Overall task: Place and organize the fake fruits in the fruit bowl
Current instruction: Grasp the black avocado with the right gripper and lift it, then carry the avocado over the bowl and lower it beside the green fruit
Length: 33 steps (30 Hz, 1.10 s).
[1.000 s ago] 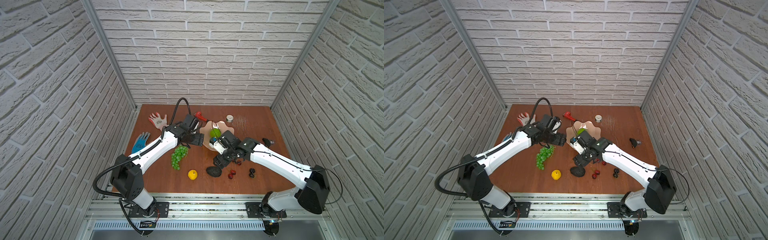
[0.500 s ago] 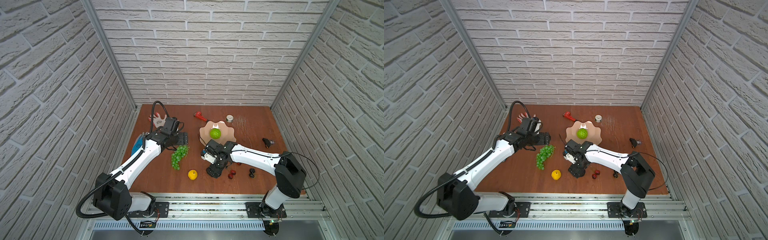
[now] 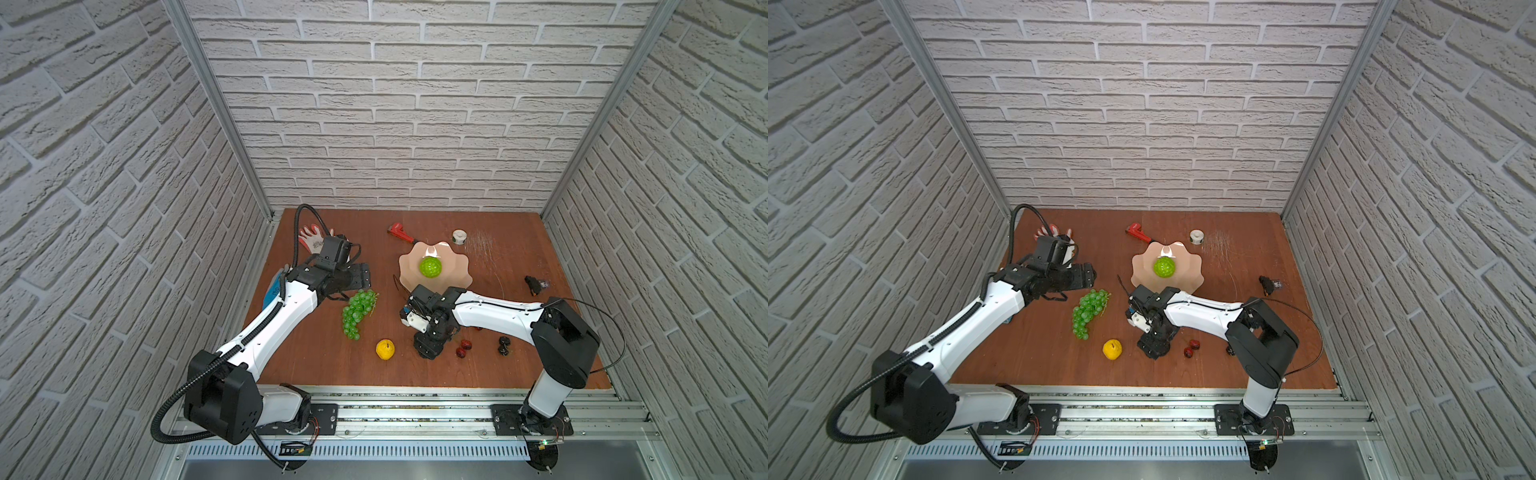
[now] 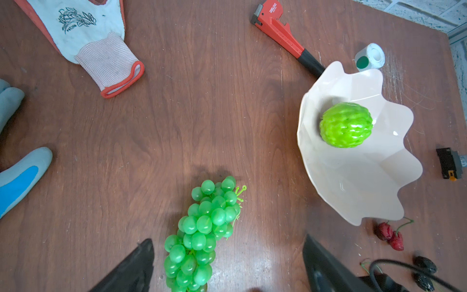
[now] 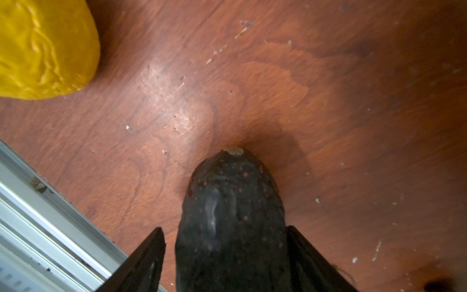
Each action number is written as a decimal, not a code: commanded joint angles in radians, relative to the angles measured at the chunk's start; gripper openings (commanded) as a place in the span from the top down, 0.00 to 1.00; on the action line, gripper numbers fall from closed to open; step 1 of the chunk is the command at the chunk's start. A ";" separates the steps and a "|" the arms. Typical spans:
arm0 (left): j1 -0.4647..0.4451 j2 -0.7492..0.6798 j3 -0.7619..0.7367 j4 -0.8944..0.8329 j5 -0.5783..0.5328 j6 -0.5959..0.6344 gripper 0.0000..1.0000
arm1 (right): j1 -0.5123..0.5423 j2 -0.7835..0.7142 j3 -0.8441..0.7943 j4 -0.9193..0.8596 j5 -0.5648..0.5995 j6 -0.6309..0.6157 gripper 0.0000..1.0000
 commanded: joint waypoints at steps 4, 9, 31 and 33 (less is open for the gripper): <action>0.010 -0.026 -0.012 0.020 -0.005 -0.011 0.09 | 0.007 -0.002 -0.022 0.019 -0.013 0.014 0.37; 0.014 -0.028 -0.013 0.020 -0.006 -0.011 0.09 | 0.007 -0.016 -0.015 0.014 -0.015 0.019 0.45; 0.048 -0.108 -0.031 0.017 -0.028 -0.003 0.09 | -0.267 -0.141 0.385 -0.167 -0.120 0.075 0.50; 0.055 -0.113 -0.020 0.003 -0.030 0.005 0.09 | -0.311 -0.127 0.435 -0.169 -0.048 0.058 0.50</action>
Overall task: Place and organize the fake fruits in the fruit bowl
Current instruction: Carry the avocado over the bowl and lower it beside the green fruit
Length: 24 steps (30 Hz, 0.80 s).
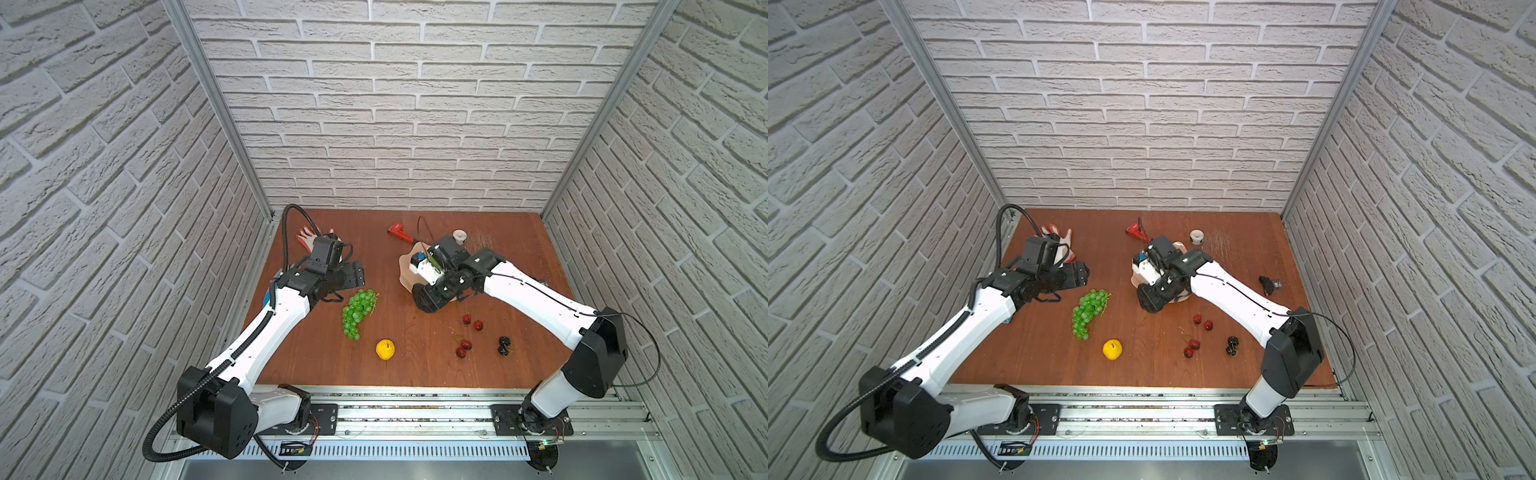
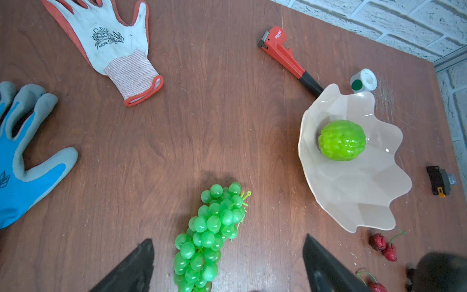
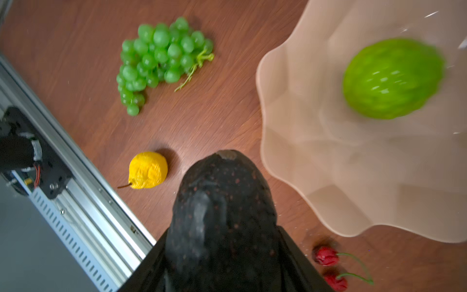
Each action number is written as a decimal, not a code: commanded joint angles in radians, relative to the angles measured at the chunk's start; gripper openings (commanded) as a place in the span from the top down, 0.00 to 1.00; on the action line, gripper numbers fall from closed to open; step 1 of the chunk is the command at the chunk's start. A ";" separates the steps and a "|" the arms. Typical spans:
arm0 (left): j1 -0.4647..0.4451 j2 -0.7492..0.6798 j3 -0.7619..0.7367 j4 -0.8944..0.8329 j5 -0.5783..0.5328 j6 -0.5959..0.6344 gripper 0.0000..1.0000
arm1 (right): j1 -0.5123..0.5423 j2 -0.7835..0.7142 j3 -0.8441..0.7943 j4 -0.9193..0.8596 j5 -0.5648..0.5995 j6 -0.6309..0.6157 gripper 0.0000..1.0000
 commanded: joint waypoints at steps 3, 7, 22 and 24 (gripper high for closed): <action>0.019 -0.034 0.017 -0.017 -0.025 0.028 0.09 | -0.099 0.036 0.124 -0.028 0.096 -0.025 0.49; 0.022 -0.038 0.033 -0.037 -0.018 0.043 0.09 | -0.159 0.125 0.189 -0.025 0.118 -0.038 0.49; 0.032 -0.008 0.005 -0.004 0.001 0.009 0.09 | -0.274 0.375 0.247 0.051 0.175 -0.053 0.50; 0.032 -0.007 0.012 -0.009 0.004 0.009 0.09 | -0.275 0.411 0.259 0.059 0.163 -0.050 0.50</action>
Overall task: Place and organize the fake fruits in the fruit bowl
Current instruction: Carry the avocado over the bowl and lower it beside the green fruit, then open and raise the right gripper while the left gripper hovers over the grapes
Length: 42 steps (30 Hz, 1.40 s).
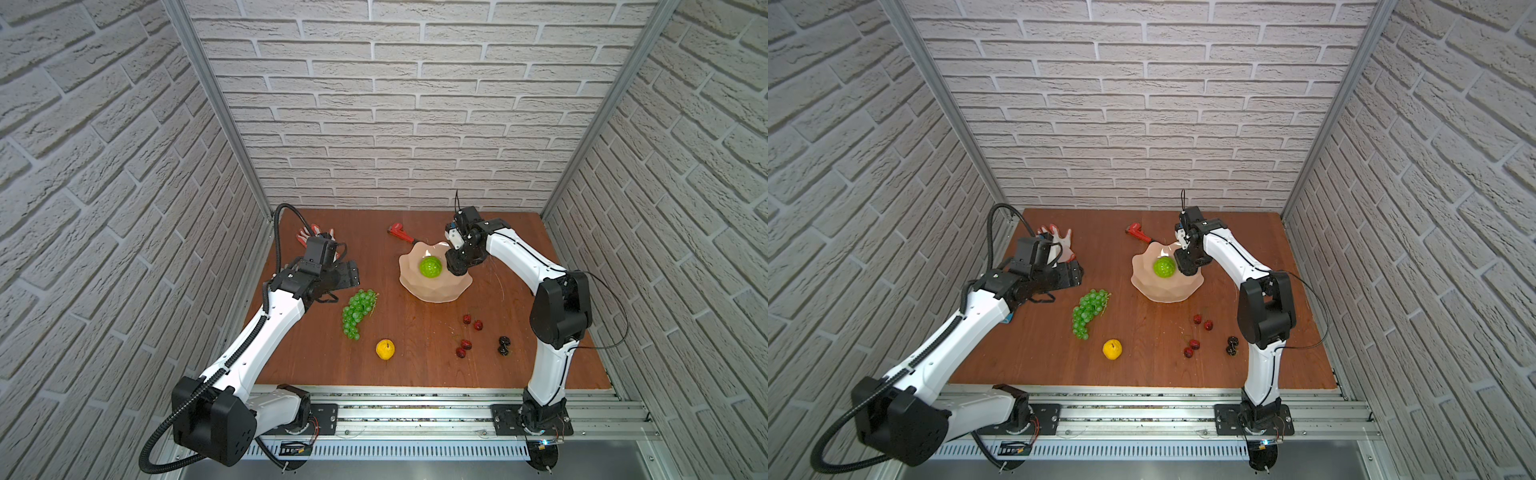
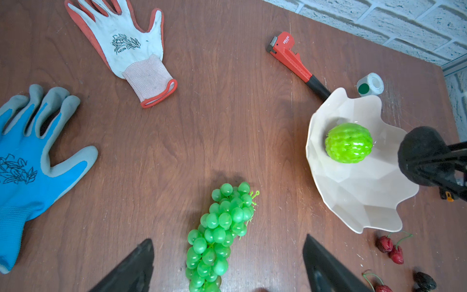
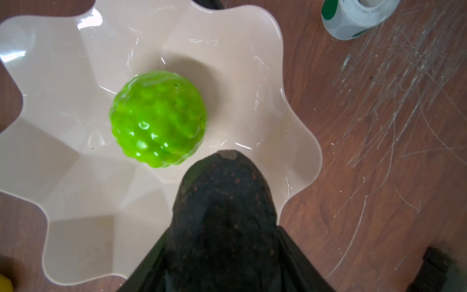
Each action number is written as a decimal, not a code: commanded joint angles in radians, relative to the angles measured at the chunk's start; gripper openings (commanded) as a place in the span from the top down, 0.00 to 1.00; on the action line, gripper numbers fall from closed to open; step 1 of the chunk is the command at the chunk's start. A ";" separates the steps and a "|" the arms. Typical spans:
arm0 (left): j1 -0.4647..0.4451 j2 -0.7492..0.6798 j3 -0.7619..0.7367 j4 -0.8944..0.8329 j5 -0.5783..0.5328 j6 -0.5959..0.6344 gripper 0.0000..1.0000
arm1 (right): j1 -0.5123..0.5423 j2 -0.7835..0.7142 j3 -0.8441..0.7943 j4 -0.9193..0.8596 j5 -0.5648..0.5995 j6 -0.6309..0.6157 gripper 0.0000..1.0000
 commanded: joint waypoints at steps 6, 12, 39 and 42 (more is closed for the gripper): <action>0.011 -0.013 0.003 0.008 -0.009 -0.007 0.09 | -0.004 0.098 0.079 0.049 -0.020 0.011 0.50; 0.014 -0.029 -0.005 0.003 -0.009 -0.016 0.09 | -0.008 0.164 0.154 0.009 0.010 0.023 0.49; 0.019 -0.031 0.032 -0.032 -0.011 0.004 0.07 | -0.011 0.235 0.192 -0.011 -0.010 0.035 0.29; 0.019 -0.038 0.058 -0.051 -0.015 0.017 0.07 | -0.011 0.221 0.192 -0.013 -0.007 0.034 0.28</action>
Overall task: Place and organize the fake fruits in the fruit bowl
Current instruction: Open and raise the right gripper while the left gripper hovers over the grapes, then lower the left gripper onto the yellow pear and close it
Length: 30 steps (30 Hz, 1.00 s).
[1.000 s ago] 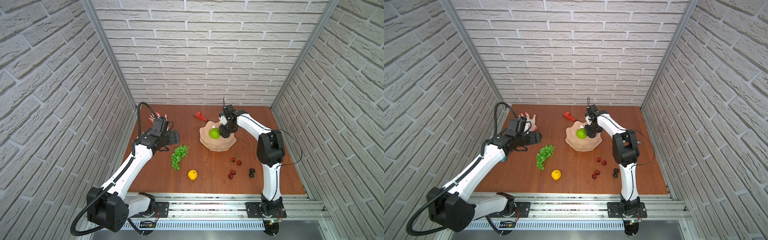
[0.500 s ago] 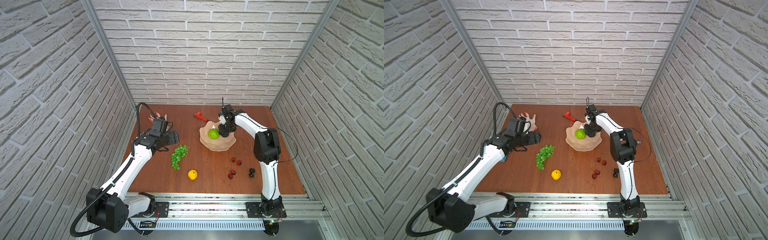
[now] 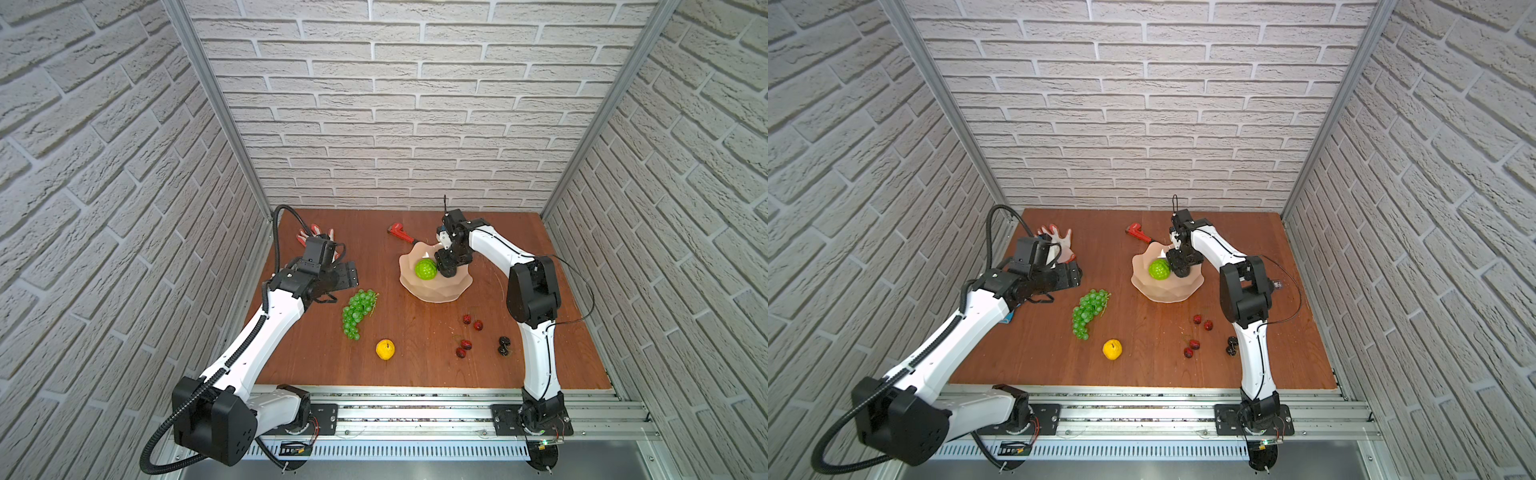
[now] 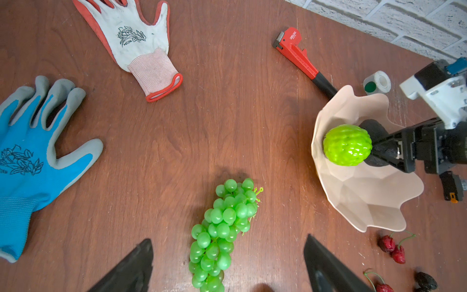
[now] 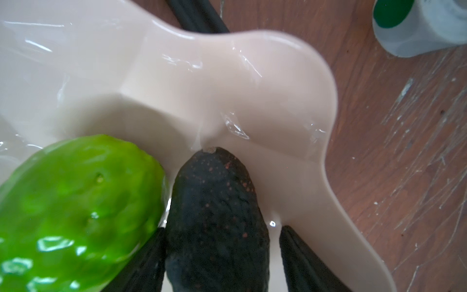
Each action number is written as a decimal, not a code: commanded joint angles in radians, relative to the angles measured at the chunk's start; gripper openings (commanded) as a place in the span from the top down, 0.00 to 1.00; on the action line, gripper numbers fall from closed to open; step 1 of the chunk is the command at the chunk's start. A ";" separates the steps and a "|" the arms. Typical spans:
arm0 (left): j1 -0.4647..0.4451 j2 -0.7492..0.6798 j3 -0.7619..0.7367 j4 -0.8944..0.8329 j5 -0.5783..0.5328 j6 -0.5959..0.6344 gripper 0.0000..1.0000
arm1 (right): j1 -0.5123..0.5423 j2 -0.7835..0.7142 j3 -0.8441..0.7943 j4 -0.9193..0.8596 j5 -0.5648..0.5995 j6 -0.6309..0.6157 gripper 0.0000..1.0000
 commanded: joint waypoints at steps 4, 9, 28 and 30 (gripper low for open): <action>0.007 -0.024 0.069 -0.045 0.004 0.028 0.07 | -0.004 -0.042 0.027 -0.015 -0.007 0.001 0.27; 0.005 0.001 0.082 -0.061 0.066 0.030 0.08 | -0.002 -0.096 0.037 -0.042 -0.050 -0.002 0.26; -0.322 0.121 0.076 -0.230 0.092 0.058 0.17 | 0.114 -0.522 -0.258 0.060 -0.080 0.049 0.29; -0.376 0.126 0.054 -0.236 0.092 0.043 0.19 | 0.134 -0.582 -0.339 0.107 -0.080 0.072 0.29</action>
